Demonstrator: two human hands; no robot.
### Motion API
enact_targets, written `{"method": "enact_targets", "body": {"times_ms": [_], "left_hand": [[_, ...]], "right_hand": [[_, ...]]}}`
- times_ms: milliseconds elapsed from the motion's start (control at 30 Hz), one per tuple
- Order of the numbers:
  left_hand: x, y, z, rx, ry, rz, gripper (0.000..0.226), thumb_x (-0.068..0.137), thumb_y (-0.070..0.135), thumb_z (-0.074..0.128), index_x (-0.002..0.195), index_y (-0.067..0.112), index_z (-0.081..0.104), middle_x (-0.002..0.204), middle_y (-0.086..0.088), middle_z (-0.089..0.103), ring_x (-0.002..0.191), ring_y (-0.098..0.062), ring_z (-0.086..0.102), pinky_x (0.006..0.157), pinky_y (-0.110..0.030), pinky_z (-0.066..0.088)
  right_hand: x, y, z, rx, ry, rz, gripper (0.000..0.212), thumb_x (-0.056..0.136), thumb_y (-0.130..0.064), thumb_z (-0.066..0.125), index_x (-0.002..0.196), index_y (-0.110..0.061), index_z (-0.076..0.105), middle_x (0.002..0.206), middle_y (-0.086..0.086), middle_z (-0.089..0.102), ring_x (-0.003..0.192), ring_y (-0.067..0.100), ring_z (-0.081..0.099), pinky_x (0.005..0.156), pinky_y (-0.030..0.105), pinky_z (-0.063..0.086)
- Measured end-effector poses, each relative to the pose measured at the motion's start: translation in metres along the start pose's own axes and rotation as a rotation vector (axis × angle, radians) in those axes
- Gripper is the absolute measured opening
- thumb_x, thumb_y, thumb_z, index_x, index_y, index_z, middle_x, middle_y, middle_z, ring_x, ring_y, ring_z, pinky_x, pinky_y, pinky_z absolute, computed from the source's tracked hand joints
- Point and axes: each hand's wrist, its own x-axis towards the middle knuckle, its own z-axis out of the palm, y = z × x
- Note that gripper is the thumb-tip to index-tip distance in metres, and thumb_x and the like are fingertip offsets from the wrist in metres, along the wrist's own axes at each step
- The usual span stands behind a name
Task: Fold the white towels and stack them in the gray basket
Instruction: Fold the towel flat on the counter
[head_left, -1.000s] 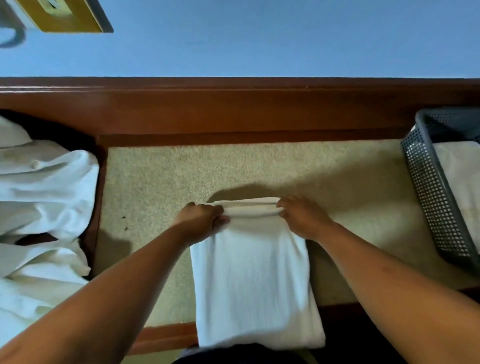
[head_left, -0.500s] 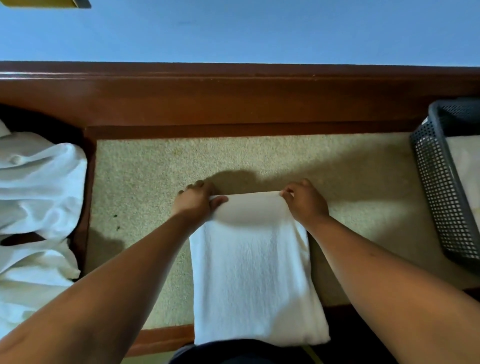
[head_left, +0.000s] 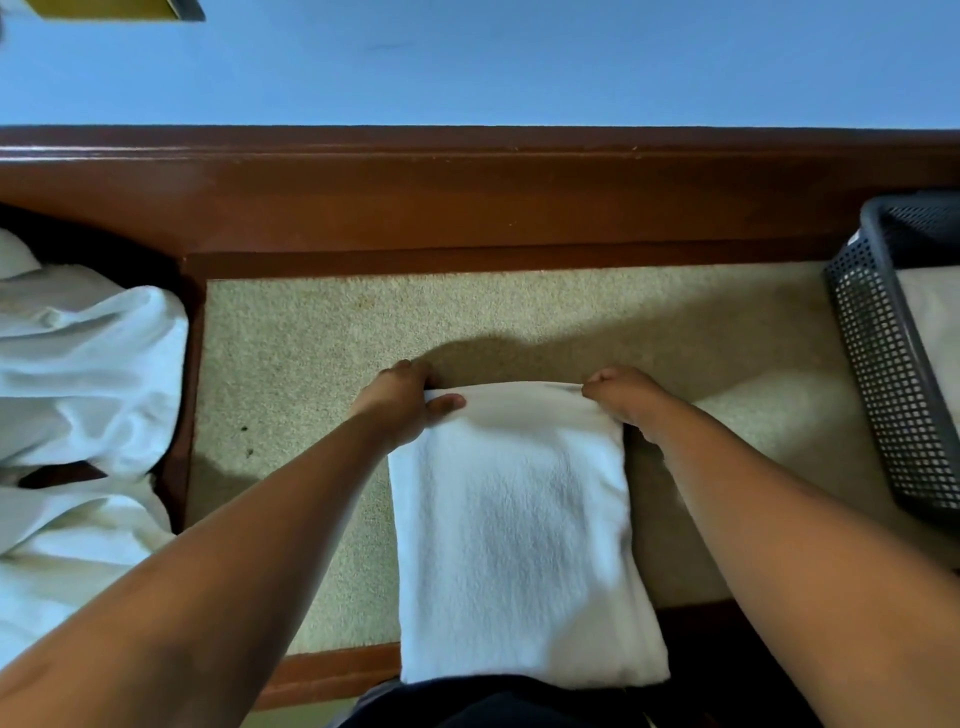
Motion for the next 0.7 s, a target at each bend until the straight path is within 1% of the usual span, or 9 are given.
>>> {"method": "enact_targets", "body": {"times_ms": [67, 100, 167, 267, 333, 433, 567, 633, 700], "left_hand": [[0.000, 0.001, -0.001, -0.001, -0.001, -0.003, 0.051, 0.087, 0.069, 0.059, 0.116, 0.026, 0.056, 0.105, 0.002, 0.056, 0.094, -0.020, 0.056, 0.079, -0.039, 0.051], [0.001, 0.001, 0.000, -0.005, -0.002, -0.005, 0.050, 0.087, 0.068, 0.059, 0.115, 0.027, 0.056, 0.105, 0.002, 0.056, 0.093, -0.020, 0.056, 0.078, -0.039, 0.050], [0.000, 0.000, 0.000, -0.006, 0.000, -0.005, 0.049, 0.087, 0.068, 0.059, 0.114, 0.027, 0.056, 0.105, 0.003, 0.056, 0.093, -0.020, 0.056, 0.077, -0.039, 0.050], [0.000, -0.001, 0.001, -0.003, -0.001, 0.001, 0.048, 0.087, 0.068, 0.059, 0.113, 0.028, 0.055, 0.107, 0.002, 0.055, 0.096, -0.022, 0.055, 0.080, -0.040, 0.051], [-0.001, -0.001, 0.001, -0.012, -0.002, -0.003, 0.047, 0.087, 0.067, 0.059, 0.113, 0.028, 0.055, 0.108, 0.002, 0.055, 0.096, -0.022, 0.055, 0.080, -0.040, 0.050], [-0.001, -0.001, 0.000, -0.023, -0.001, 0.005, 0.047, 0.087, 0.067, 0.060, 0.112, 0.028, 0.055, 0.108, 0.002, 0.056, 0.096, -0.021, 0.055, 0.079, -0.040, 0.049], [-0.001, -0.001, -0.001, -0.037, 0.002, 0.015, 0.044, 0.087, 0.066, 0.060, 0.108, 0.028, 0.054, 0.106, 0.003, 0.054, 0.095, -0.021, 0.054, 0.075, -0.037, 0.045], [-0.002, 0.000, -0.002, -0.042, 0.004, 0.018, 0.039, 0.088, 0.065, 0.060, 0.102, 0.030, 0.051, 0.104, 0.004, 0.053, 0.094, -0.020, 0.052, 0.072, -0.035, 0.041], [-0.003, 0.001, -0.002, -0.044, 0.003, 0.015, 0.037, 0.088, 0.064, 0.061, 0.100, 0.031, 0.049, 0.102, 0.005, 0.052, 0.093, -0.019, 0.052, 0.071, -0.034, 0.040]], "right_hand": [[-0.001, -0.004, -0.004, -0.039, -0.031, 0.007, 0.018, 0.098, -0.020, 0.052, 0.099, -0.010, 0.067, 0.094, 0.007, 0.059, 0.085, 0.020, 0.053, 0.071, 0.029, 0.039], [0.000, -0.005, -0.004, -0.054, -0.028, 0.001, 0.017, 0.098, -0.020, 0.052, 0.097, -0.010, 0.066, 0.093, 0.006, 0.059, 0.084, 0.019, 0.053, 0.069, 0.029, 0.039], [0.001, -0.005, -0.002, -0.072, 0.008, -0.048, 0.015, 0.098, -0.021, 0.052, 0.088, -0.015, 0.062, 0.089, 0.003, 0.061, 0.080, 0.019, 0.054, 0.065, 0.029, 0.040], [0.002, -0.005, 0.003, -0.082, 0.056, -0.171, 0.017, 0.096, -0.022, 0.055, 0.082, -0.019, 0.062, 0.089, 0.002, 0.066, 0.087, 0.022, 0.061, 0.072, 0.032, 0.046], [0.000, -0.010, 0.004, -0.049, 0.021, -0.195, 0.016, 0.097, -0.019, 0.054, 0.083, -0.020, 0.063, 0.092, 0.002, 0.067, 0.085, 0.019, 0.059, 0.072, 0.031, 0.045], [-0.002, -0.014, 0.002, 0.033, -0.047, -0.149, 0.015, 0.097, -0.017, 0.054, 0.086, -0.018, 0.064, 0.094, 0.001, 0.065, 0.084, 0.015, 0.055, 0.068, 0.028, 0.042], [0.000, -0.017, -0.004, 0.215, -0.050, -0.032, 0.021, 0.095, -0.019, 0.054, 0.081, -0.014, 0.070, 0.093, 0.004, 0.067, 0.087, 0.021, 0.059, 0.070, 0.030, 0.042], [0.002, -0.018, -0.004, 0.175, -0.012, -0.021, 0.019, 0.093, -0.026, 0.063, 0.085, -0.010, 0.071, 0.088, 0.005, 0.068, 0.082, 0.020, 0.061, 0.069, 0.029, 0.044], [0.007, -0.018, -0.001, 0.094, 0.081, -0.027, 0.010, 0.088, -0.021, 0.070, 0.084, -0.012, 0.068, 0.085, 0.003, 0.068, 0.082, 0.019, 0.062, 0.070, 0.028, 0.046]]}}
